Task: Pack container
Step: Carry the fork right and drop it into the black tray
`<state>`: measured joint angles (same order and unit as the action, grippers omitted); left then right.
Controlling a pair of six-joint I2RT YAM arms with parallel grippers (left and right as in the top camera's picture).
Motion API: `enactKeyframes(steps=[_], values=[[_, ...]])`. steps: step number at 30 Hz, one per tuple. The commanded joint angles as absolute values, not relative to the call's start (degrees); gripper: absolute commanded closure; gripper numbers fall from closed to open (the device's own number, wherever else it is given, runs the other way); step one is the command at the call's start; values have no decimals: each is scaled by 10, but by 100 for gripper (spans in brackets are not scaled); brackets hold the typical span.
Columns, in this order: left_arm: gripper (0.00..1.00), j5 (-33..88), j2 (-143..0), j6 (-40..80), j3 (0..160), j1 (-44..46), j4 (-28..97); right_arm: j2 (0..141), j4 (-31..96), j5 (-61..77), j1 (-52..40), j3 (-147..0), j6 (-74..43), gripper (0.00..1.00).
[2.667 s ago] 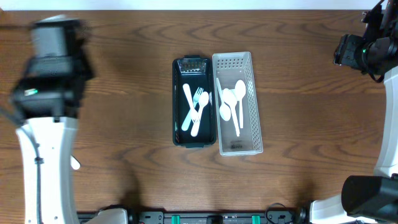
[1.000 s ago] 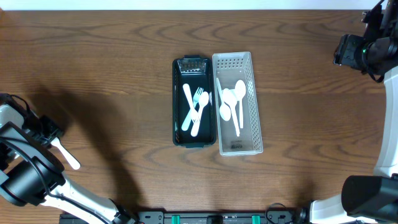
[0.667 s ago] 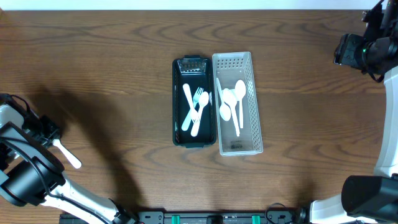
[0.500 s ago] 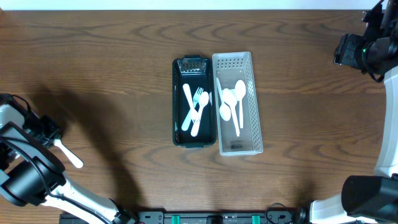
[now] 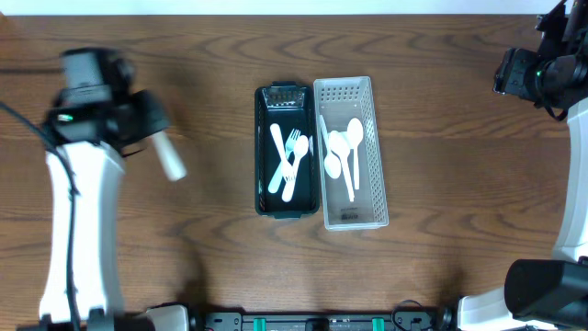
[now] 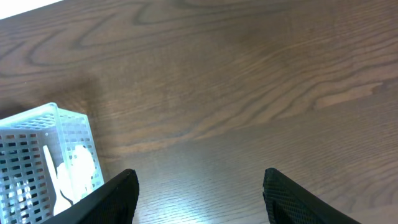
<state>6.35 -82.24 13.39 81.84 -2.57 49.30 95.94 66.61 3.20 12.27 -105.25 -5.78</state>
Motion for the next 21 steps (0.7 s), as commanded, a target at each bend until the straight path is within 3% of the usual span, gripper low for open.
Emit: enactKeyframes(steps=[1,8,18,21], values=[[87,69,-819,206,828,83,480,960,667,34,131,-1052,-51,32],[87,39,-896,232,827,241,430,960,677,34,131,-1052,-51,32],[87,32,-1087,229,827,276,427,960,682,33,131,-1052,-50,32],[68,32,-1114,223,827,276,426,960,682,32,131,-1052,-50,32]])
